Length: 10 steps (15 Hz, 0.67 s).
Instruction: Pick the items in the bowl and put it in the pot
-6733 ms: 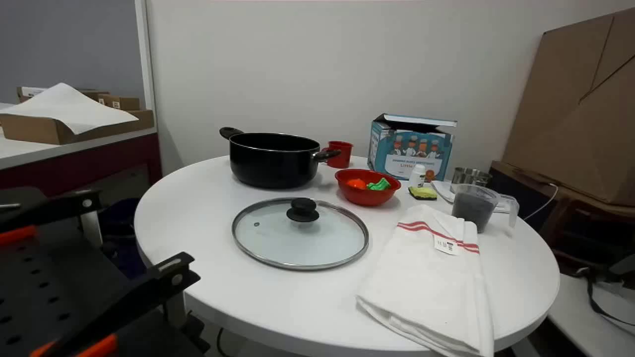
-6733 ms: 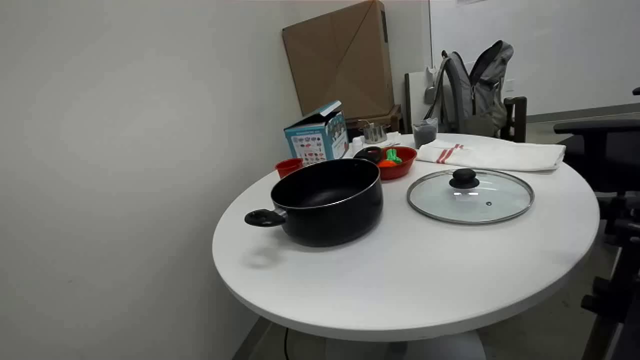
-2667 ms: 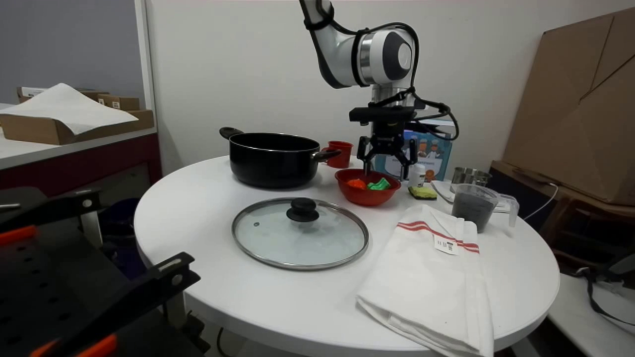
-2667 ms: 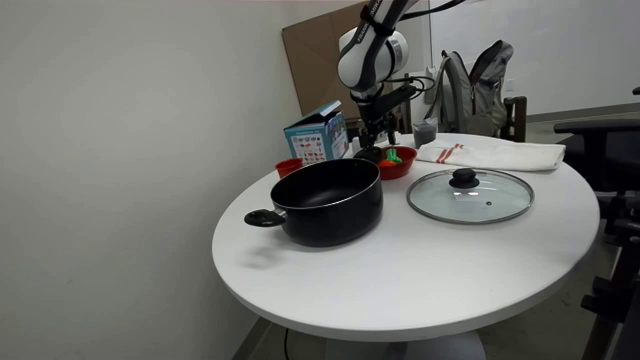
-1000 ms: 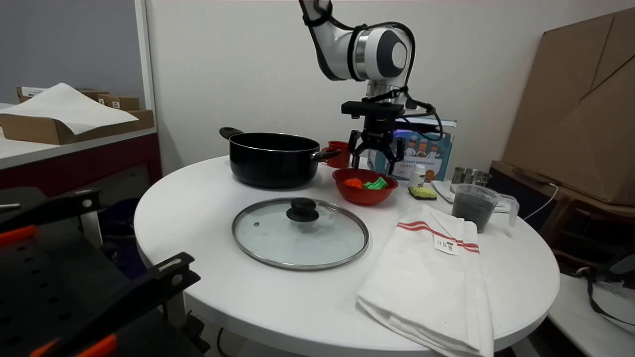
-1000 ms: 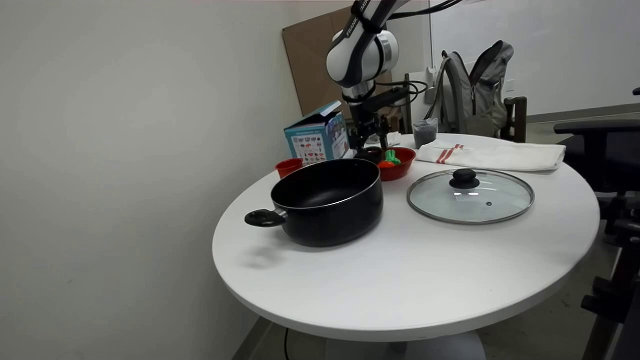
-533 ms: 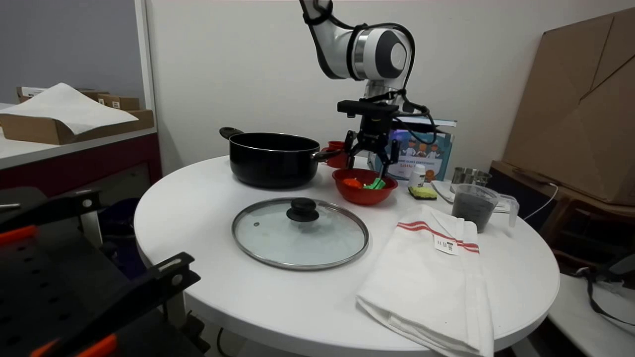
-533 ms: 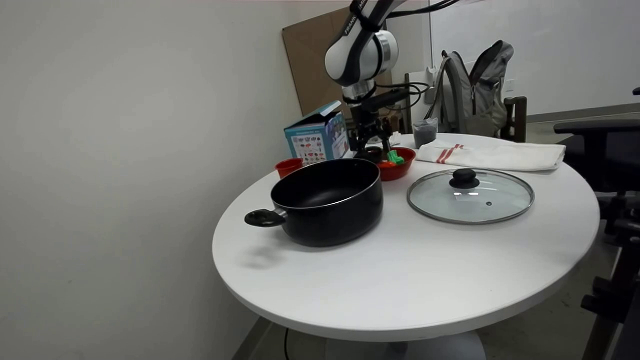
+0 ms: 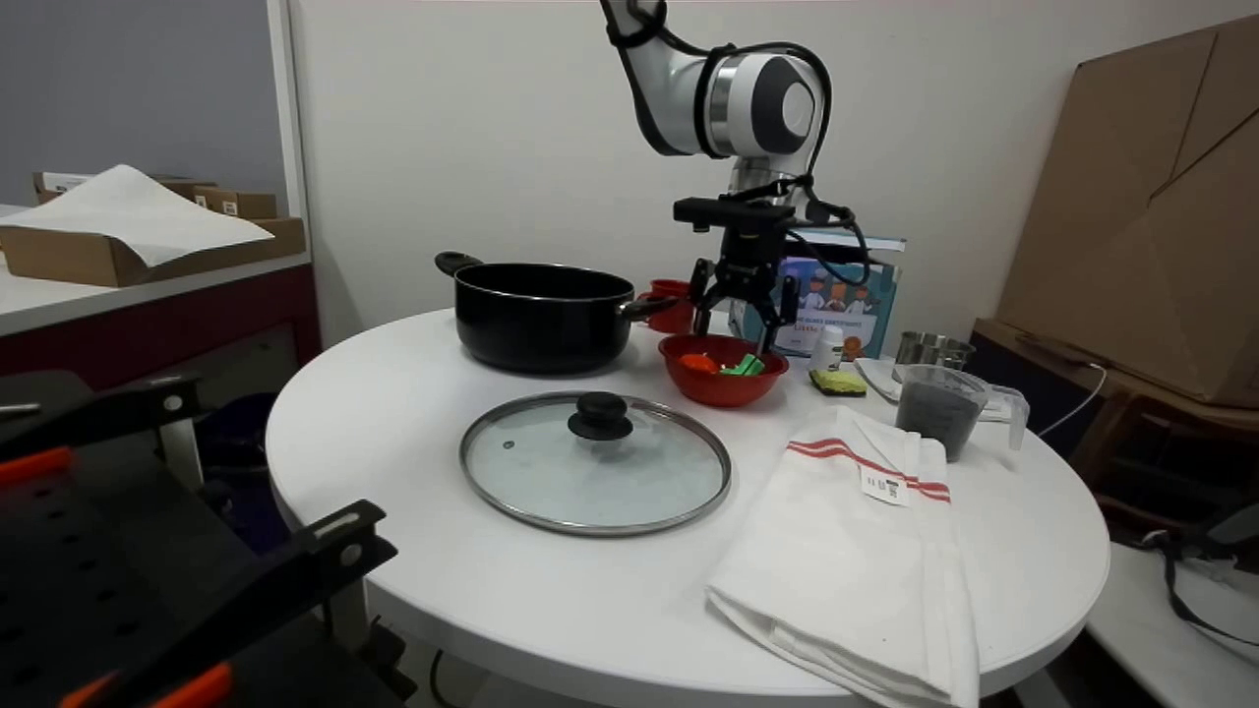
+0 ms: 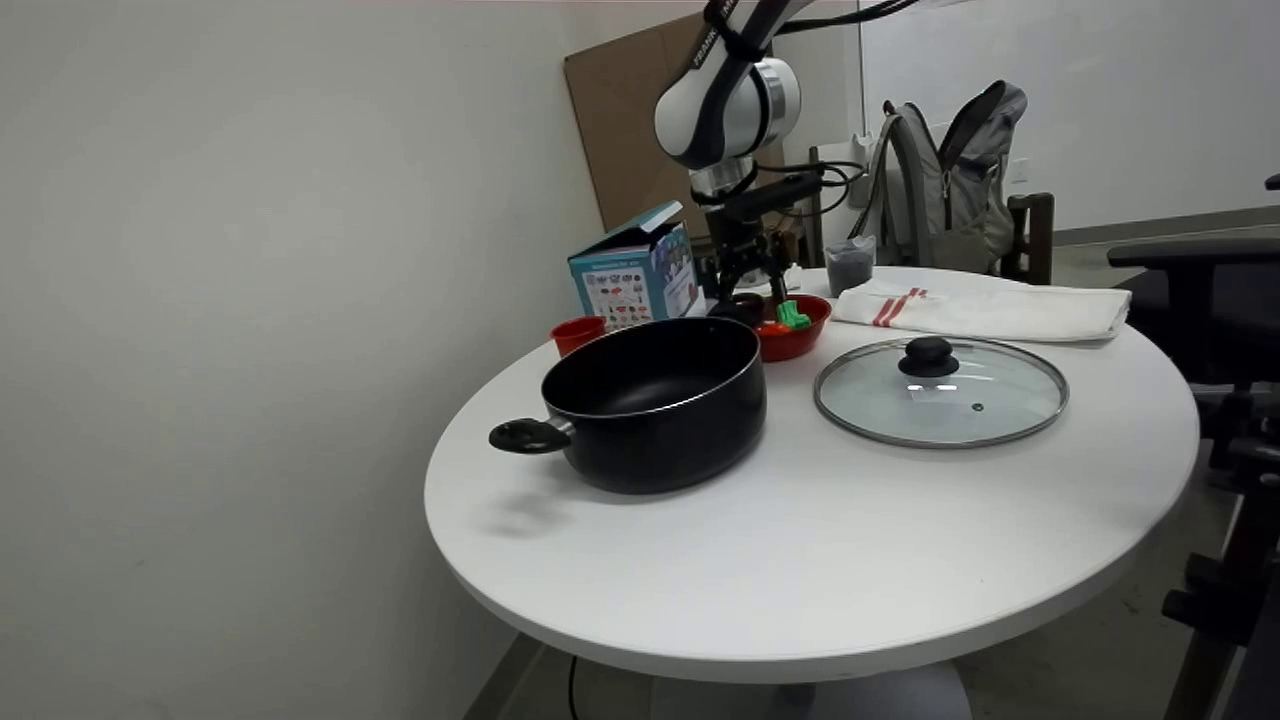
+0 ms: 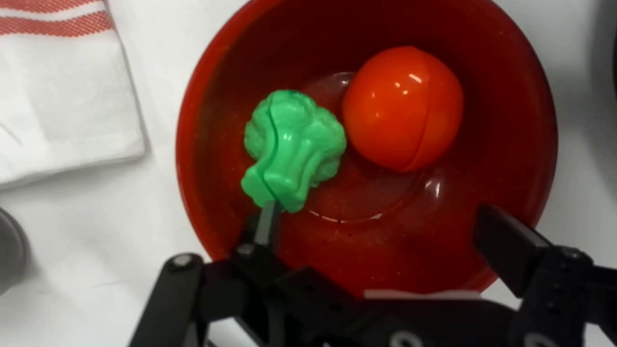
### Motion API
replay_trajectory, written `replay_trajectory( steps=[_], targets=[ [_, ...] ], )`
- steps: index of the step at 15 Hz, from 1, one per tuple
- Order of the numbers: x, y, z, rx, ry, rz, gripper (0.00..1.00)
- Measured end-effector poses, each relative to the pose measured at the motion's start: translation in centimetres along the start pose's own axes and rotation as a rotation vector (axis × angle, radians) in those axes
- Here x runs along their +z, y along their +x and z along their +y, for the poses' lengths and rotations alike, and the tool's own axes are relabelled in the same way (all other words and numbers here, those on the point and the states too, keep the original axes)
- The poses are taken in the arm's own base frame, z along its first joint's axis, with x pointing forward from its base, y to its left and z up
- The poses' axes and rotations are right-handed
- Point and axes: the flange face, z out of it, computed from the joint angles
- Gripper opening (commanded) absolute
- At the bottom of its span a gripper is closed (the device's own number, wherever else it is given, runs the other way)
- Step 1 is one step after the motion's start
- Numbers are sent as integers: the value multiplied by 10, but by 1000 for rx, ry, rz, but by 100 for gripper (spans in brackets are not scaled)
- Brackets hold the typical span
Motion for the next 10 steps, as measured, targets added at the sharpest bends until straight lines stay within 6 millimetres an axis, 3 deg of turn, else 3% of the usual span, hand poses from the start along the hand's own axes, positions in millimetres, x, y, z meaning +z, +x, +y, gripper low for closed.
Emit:
replay_trajectory(
  steps=[6, 10],
  targets=[
    [-12, 2, 17, 30, -7, 15, 100],
    [-10, 1, 29, 45, -7, 7, 100]
  ],
)
